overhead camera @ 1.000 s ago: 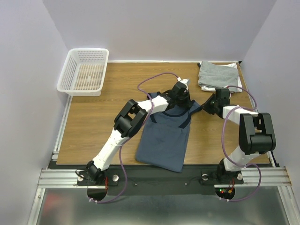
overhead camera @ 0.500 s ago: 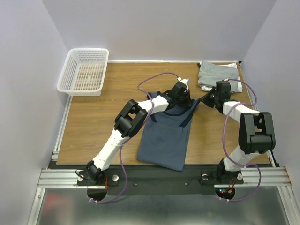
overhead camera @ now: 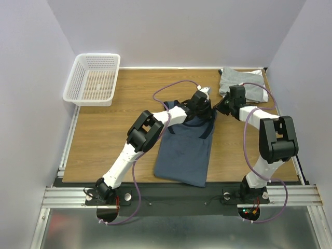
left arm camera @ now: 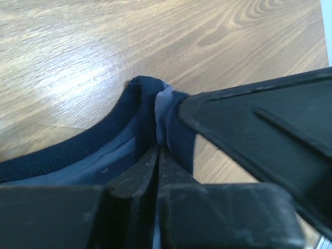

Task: Fold and stack the tank tops
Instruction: Fold the tank top

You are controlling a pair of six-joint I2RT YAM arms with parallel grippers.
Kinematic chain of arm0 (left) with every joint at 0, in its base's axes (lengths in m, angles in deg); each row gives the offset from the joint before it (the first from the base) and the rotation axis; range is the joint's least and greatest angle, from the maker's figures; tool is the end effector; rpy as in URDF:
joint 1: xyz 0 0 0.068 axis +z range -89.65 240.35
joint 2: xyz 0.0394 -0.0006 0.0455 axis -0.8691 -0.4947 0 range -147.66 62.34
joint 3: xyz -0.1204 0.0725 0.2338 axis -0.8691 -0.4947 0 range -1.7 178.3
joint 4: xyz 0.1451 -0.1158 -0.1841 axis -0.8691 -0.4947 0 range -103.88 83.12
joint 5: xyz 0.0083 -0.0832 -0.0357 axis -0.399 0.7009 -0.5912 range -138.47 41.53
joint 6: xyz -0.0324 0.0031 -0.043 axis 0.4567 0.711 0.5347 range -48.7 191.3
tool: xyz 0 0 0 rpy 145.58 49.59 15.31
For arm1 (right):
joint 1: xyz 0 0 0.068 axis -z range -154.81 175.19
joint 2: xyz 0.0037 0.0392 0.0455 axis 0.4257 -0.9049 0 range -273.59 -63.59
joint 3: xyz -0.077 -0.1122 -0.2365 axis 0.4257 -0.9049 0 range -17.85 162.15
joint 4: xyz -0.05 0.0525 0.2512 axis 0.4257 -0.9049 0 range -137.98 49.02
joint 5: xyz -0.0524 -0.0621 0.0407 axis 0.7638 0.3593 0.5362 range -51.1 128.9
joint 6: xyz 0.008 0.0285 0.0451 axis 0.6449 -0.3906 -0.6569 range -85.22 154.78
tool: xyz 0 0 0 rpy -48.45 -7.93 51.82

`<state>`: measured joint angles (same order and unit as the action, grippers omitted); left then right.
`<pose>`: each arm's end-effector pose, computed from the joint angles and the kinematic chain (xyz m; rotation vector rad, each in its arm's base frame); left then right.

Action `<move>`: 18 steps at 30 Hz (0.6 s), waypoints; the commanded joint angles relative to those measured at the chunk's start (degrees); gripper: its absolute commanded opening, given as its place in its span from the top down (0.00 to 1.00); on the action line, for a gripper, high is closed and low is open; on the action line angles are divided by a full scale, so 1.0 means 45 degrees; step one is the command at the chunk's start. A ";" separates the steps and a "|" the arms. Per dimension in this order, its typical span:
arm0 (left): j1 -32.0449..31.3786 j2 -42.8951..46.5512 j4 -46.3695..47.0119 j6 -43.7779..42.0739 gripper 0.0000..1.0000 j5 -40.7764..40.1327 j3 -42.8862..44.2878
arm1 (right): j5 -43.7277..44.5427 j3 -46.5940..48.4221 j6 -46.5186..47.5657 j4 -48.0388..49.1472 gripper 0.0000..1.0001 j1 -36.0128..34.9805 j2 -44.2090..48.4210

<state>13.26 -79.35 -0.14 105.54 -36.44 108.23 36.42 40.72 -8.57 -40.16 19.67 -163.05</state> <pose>0.3797 -0.4193 0.1532 0.3885 2.1455 -1.0766 0.3698 0.0374 0.1885 0.7295 2.2011 0.4924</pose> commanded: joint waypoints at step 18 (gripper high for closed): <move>0.0230 0.1973 0.1469 -0.0674 0.70 -0.0702 -0.1010 | 0.1196 0.1146 -0.0092 0.0013 0.94 -0.0316 -0.0984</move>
<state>13.76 -77.32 2.84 104.49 -39.30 104.76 40.20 43.21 -8.59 -41.04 18.73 -167.01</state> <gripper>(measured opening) 0.296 0.066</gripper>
